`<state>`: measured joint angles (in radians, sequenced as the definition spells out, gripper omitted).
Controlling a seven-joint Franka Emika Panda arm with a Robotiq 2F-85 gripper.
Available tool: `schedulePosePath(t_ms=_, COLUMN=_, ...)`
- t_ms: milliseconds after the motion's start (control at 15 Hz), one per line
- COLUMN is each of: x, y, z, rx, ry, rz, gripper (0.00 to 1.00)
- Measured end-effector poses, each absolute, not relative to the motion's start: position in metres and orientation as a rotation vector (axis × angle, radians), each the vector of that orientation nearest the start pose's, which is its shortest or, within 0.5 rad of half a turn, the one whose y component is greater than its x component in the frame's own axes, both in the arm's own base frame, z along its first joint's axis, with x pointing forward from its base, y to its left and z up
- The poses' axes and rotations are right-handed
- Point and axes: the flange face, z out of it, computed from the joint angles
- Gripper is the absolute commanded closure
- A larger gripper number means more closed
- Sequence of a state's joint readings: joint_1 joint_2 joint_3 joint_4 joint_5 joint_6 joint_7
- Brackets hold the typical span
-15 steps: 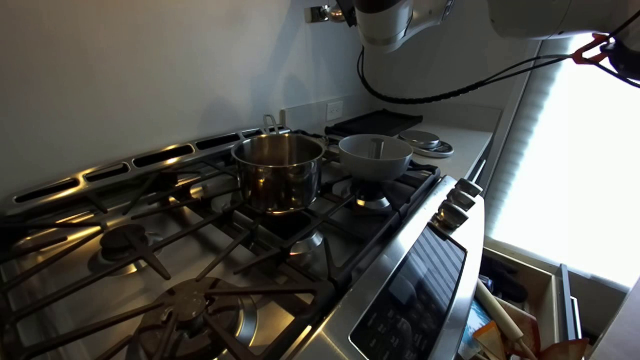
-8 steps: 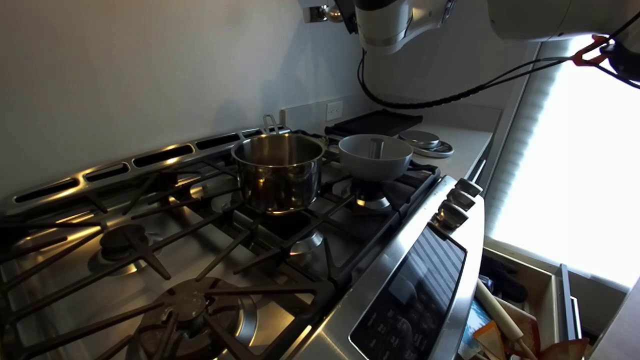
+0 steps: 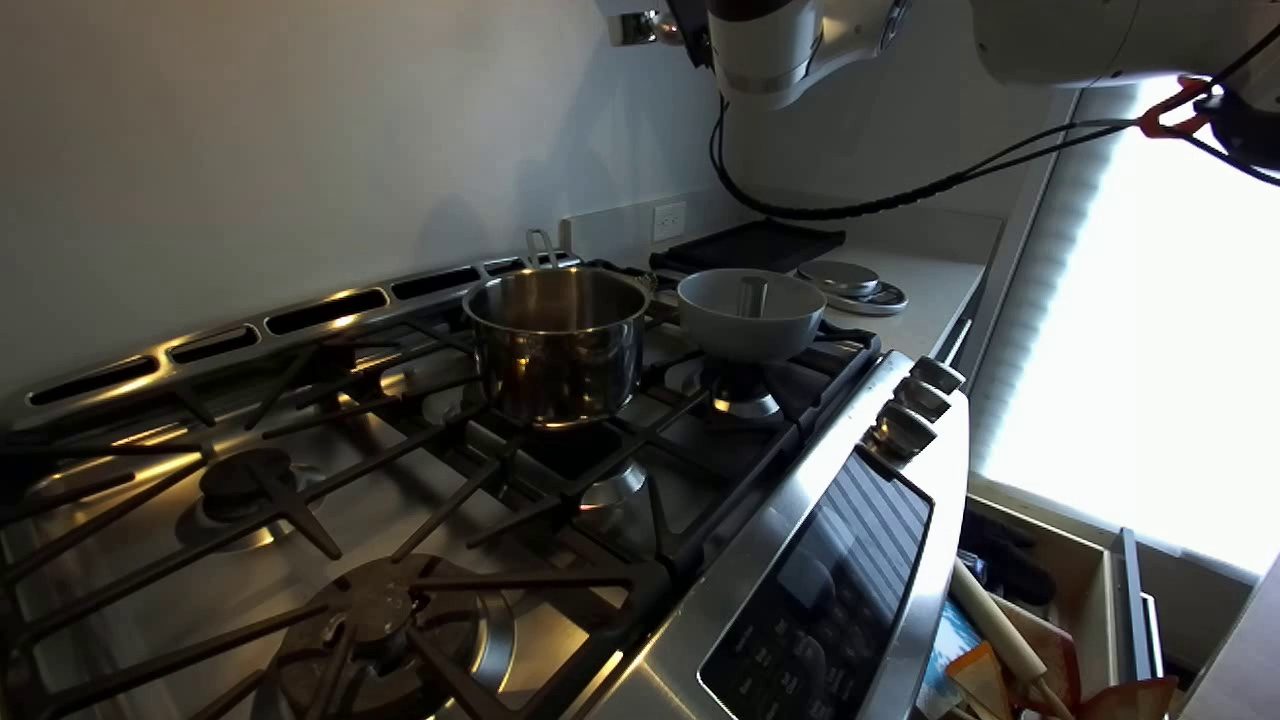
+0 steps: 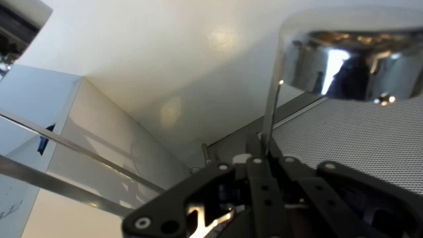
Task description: Unhang one silver ladle and put it in the silver pot
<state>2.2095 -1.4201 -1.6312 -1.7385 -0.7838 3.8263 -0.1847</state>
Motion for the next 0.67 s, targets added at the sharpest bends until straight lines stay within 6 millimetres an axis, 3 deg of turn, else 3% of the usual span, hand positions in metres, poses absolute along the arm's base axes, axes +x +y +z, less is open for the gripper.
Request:
schedulePosePath(t_ms=333, x=0.663, y=-0.014, z=0.461, rx=-1.353, ry=0.113, rz=-1.951, gripper=0.99)
schedulePosePath(t_ms=667, x=0.679, y=-0.009, z=0.44, rx=-1.543, ry=0.073, rz=-1.833, gripper=0.99)
